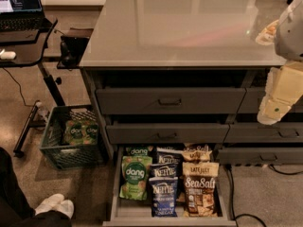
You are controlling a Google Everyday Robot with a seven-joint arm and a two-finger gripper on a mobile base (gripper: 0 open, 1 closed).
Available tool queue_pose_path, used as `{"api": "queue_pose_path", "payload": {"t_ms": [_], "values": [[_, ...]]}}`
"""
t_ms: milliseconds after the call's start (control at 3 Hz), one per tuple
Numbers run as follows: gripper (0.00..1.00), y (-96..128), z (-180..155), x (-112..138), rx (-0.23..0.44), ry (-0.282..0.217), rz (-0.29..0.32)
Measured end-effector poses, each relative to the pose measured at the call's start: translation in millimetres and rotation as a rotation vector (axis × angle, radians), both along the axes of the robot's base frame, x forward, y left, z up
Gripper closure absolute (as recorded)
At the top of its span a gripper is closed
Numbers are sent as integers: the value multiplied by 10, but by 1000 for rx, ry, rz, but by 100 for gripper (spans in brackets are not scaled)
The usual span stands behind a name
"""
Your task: Pick green rice chip bag from bottom drawer and place on counter
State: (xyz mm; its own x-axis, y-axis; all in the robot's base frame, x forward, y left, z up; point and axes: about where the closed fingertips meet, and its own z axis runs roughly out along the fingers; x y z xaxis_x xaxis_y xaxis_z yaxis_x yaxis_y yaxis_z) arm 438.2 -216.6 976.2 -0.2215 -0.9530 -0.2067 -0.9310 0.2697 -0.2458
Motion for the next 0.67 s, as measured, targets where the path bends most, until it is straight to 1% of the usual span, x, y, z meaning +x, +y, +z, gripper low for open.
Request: {"api": "queue_pose_path", "payload": {"t_ms": [333,667], "values": [[0,1,3,2,-1,-3,-1],[0,-40,-437,42,11,43,-40]]}}
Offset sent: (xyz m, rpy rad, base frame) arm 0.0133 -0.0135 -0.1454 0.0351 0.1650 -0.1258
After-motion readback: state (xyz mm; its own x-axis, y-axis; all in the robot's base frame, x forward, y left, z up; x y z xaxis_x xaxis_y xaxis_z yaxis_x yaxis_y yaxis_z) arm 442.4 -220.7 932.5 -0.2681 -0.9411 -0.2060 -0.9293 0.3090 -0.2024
